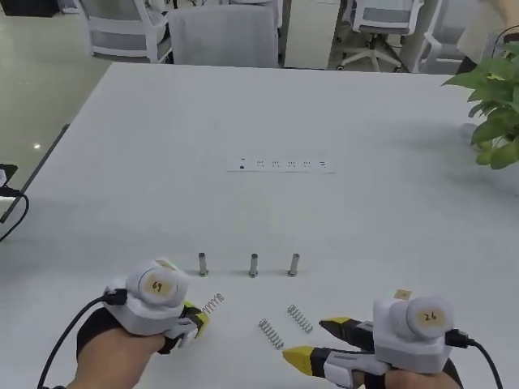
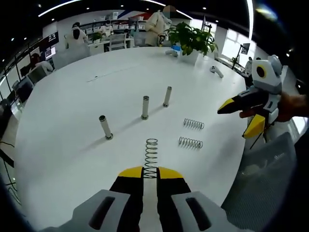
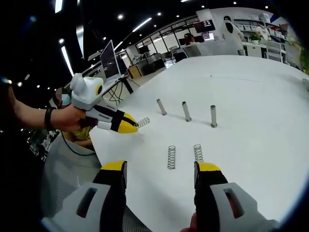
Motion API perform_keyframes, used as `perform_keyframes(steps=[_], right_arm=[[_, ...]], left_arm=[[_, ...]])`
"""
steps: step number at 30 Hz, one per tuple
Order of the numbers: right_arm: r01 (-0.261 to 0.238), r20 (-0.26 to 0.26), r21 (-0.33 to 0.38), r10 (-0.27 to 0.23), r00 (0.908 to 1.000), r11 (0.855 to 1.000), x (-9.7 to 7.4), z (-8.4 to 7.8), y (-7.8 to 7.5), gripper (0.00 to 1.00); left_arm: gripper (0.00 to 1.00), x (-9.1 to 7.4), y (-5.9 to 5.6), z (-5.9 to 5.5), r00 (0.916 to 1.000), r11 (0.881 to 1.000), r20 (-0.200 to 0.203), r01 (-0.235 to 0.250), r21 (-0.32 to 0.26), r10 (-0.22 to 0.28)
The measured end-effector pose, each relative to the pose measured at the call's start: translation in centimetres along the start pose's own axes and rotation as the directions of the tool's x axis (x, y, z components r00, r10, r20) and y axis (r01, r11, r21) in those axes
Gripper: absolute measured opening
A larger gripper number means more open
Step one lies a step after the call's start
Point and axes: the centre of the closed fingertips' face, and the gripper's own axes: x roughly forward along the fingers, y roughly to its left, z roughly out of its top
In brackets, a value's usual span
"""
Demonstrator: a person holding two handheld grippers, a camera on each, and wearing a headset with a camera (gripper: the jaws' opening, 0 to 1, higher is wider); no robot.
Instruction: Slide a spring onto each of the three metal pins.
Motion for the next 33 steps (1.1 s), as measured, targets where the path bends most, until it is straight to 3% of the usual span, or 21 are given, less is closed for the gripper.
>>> perform_keyframes(steps=[9, 18, 33], right_arm=[[-0.032, 0.003, -0.005, 0.032, 0.9995, 0.999, 1.2, 0.9, 0.7, 0.53], [-0.070, -0.002, -0.027, 0.070, 0.9975, 0.997, 2.3, 1.7, 1.8, 0.51], [-0.126, 0.026, -0.007, 0.126, 0.9916, 0.992, 3.6, 3.2, 3.1, 0.47]], left_arm=[[0.01, -1.2, -0.4, -0.1, 0.9996, 1.000, 0.028, 0.009, 0.004, -0.009], [0.01, -2.6, -1.3, 0.8, 0.9976, 1.000, 0.066, 0.018, 0.021, -0.019], [0.01, -2.8, -2.7, 2.0, 0.9944, 0.998, 0.097, 0.039, 0.044, -0.043]])
